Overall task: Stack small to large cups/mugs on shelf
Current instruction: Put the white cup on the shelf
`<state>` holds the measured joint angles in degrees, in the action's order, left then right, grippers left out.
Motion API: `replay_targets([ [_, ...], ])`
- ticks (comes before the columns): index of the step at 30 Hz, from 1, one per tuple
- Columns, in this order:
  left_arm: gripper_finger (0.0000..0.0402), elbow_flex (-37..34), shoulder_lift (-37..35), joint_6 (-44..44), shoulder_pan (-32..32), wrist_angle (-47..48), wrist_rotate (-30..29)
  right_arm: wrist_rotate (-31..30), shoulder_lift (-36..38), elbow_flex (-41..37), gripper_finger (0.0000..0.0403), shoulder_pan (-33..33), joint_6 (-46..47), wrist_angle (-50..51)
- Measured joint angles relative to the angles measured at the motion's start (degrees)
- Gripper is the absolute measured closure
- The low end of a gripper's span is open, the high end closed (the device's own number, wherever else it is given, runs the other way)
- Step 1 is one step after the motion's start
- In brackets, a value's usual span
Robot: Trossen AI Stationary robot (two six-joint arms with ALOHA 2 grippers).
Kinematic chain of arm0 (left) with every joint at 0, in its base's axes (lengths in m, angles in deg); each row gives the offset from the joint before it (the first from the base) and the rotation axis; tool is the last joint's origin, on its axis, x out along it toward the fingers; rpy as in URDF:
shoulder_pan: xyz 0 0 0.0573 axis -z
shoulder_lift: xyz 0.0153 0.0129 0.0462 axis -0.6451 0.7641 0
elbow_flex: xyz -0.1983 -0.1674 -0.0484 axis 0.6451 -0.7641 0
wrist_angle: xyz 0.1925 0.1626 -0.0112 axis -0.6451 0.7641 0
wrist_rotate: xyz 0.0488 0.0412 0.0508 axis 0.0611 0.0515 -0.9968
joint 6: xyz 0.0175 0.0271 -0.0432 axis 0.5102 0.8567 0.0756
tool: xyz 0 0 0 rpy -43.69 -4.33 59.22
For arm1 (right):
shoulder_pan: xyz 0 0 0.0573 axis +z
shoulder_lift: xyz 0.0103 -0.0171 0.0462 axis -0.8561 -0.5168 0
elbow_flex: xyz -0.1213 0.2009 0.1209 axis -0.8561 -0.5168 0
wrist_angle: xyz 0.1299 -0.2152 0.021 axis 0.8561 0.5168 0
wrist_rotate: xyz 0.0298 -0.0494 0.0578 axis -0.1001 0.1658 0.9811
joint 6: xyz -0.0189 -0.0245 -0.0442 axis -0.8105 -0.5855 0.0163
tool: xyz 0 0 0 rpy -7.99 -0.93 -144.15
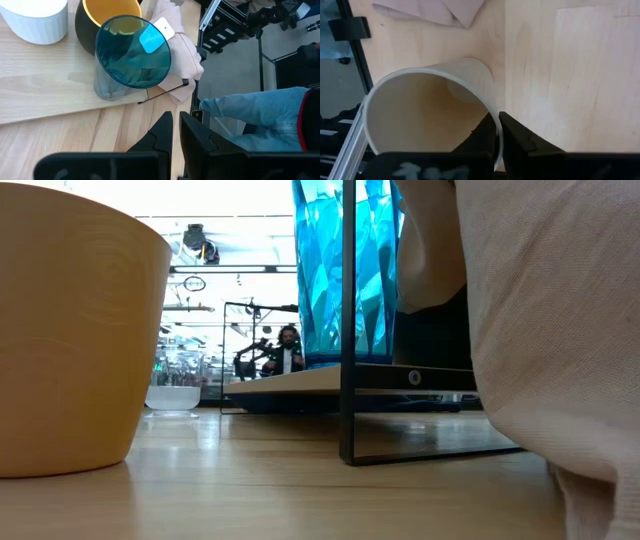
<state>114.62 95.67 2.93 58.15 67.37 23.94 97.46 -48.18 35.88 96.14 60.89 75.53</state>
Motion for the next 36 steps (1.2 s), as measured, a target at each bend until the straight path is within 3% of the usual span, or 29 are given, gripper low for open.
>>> replay_targets([
  [8, 0.0371, 0.00, 0.02, -0.27, -0.29, -0.02, 1.98, -0.13, 3.45, 1.18, 0.0401, -0.10, 1.67, 1.22],
  [20, 0.0361, 0.00, 0.02, -3.32, -3.63, -1.58, 7.18, -3.39, 13.49, 9.42, 0.0402, -5.53, 2.17, 5.13],
  [24, 0.0316, 0.00, 0.02, -4.78, -4.56, -7.40, 7.82, -3.50, 16.29, 11.42, 0.0402, -8.90, 1.05, -0.53],
  [30, 0.0210, 0.00, 0.02, -10.75, -5.64, -17.83, 8.92, -3.03, 19.33, 12.15, 0.0402, -14.06, -2.51, -13.16],
  [36, 0.0122, -0.02, 0.09, -19.30, -5.52, -27.57, 11.17, 4.49, 19.55, 12.22, 0.0402, -20.54, -7.02, -27.12],
])
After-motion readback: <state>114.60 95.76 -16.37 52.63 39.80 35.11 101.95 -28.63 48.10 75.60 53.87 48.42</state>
